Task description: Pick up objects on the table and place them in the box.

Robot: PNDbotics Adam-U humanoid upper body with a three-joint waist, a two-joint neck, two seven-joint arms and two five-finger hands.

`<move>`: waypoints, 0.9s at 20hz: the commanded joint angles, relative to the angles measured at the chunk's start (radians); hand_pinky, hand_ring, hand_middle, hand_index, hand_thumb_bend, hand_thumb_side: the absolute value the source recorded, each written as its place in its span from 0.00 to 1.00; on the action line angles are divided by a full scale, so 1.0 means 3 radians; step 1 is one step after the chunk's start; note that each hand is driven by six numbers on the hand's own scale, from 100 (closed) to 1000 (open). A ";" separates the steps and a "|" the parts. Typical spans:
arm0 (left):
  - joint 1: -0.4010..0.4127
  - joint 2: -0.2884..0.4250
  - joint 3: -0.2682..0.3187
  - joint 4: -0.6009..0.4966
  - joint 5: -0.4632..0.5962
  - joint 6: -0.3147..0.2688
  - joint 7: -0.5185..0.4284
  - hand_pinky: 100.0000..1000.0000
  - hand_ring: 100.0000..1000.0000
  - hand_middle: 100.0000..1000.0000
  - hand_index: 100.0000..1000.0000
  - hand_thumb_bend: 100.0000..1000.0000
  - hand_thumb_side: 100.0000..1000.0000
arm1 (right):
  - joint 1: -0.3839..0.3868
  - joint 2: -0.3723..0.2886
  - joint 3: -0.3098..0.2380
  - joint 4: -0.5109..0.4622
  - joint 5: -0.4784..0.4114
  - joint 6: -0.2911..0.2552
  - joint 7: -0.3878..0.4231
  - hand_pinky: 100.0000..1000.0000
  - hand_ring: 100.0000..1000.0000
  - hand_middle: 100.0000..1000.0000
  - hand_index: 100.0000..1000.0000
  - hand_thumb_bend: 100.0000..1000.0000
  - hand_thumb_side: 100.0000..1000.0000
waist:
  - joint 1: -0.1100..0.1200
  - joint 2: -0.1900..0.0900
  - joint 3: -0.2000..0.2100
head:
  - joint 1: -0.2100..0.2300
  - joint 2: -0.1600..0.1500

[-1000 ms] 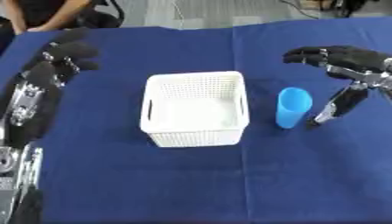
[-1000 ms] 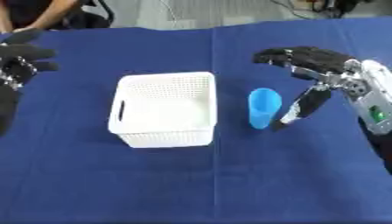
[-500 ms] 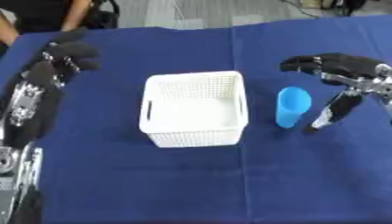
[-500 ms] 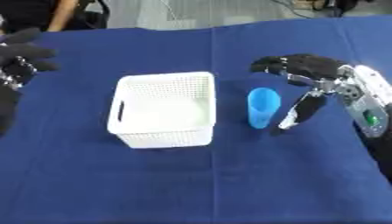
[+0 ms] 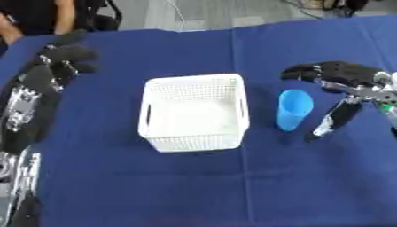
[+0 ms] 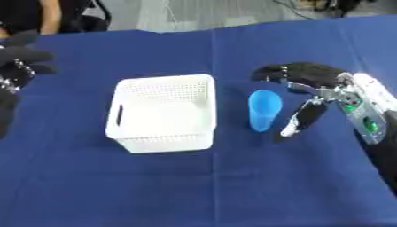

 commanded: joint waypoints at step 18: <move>-0.0083 0.0071 -0.0018 -0.0056 0.0028 -0.0012 -0.0031 0.75 0.80 0.94 0.83 0.84 0.94 | 0.0047 0.0029 -0.0041 0.0290 0.0146 -0.0045 -0.0053 0.76 0.84 0.93 0.98 0.89 0.43 | -0.0004 -0.0020 0.0038 | -0.0019 -0.0045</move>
